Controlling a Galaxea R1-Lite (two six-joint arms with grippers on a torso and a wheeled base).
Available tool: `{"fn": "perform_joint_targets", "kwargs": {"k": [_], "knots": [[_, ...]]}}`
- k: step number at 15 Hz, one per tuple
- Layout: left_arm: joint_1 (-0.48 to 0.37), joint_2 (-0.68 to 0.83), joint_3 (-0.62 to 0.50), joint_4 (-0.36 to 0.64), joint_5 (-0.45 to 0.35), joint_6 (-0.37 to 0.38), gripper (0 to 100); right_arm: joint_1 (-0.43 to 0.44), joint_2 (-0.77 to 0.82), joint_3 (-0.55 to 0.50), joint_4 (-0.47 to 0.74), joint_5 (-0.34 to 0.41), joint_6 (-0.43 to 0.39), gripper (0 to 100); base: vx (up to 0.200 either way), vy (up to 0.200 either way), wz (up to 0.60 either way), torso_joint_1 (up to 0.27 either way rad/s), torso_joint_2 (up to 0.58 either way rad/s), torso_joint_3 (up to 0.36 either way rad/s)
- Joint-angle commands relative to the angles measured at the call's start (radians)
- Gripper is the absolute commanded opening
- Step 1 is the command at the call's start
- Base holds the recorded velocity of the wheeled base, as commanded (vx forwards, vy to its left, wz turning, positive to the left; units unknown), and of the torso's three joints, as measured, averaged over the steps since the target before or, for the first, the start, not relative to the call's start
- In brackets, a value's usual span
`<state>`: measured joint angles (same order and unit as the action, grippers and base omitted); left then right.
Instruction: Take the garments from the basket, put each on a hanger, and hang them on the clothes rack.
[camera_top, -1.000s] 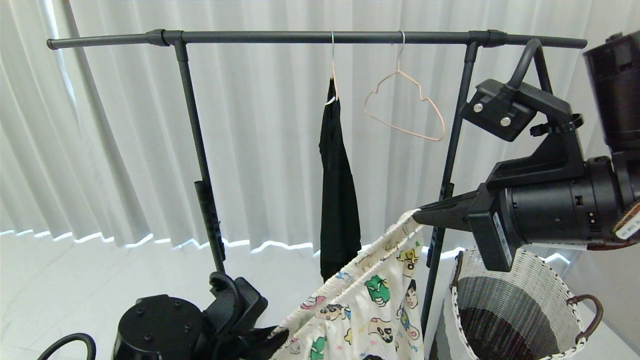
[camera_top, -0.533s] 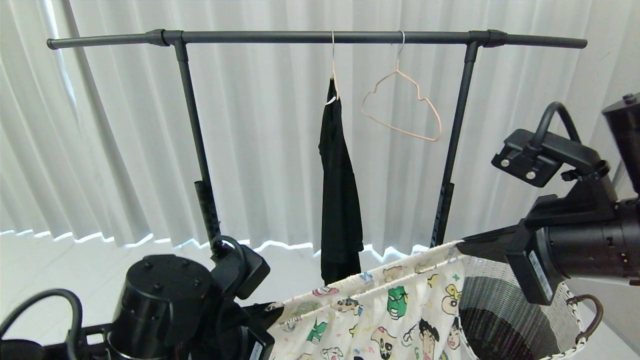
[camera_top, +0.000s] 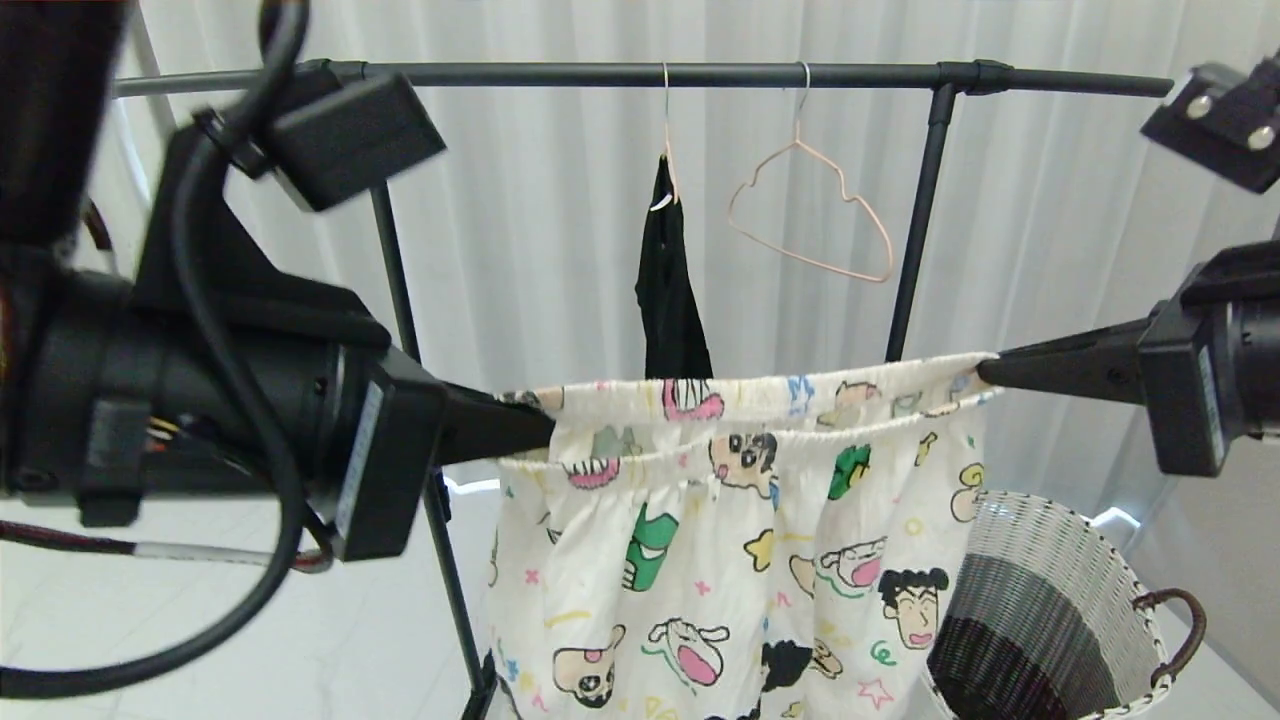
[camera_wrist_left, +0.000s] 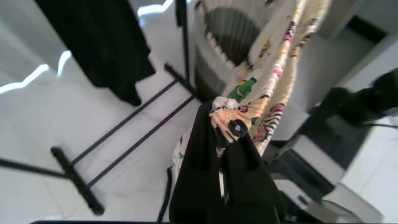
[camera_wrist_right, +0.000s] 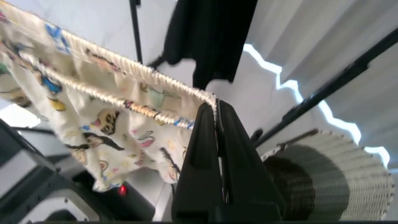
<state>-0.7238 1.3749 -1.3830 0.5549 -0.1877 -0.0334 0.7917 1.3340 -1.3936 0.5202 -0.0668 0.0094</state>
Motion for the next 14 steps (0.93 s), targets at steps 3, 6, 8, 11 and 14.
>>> {"fn": "perform_joint_targets", "kwargs": {"k": [3, 6, 8, 11, 14], "knots": [[-0.009, -0.008, -0.057, 0.036, -0.009, 0.046, 0, 0.003, 0.001, -0.127, 0.081, 0.001, -0.002, 0, 0.0, 0.0, 0.0, 0.0, 0.0, 0.0], [-0.008, -0.023, 0.041, 0.01, 0.071, 0.225, 0, 0.066, -0.092, -0.128, 0.244, 0.019, 0.0, 0, 0.0, 0.0, 0.0, 0.0, 0.0, 0.0], [-0.009, 0.01, 0.041, -0.125, 0.071, 0.233, 0, 0.142, -0.138, -0.127, 0.33, 0.058, 0.004, 0, 0.0, 0.0, 0.0, 0.0, 0.0, 0.0], [-0.014, 0.099, -0.002, -0.313, 0.082, 0.239, 0, 0.247, -0.136, -0.123, 0.354, 0.067, 0.009, 0, 0.0, 0.0, 0.0, 0.0, 0.0, 0.0], [-0.02, 0.118, -0.022, -0.311, 0.097, 0.237, 0, 0.279, -0.119, -0.125, 0.353, 0.059, 0.008, 0, 0.0, 0.0, 0.0, 0.0, 0.0, 0.0]]}}
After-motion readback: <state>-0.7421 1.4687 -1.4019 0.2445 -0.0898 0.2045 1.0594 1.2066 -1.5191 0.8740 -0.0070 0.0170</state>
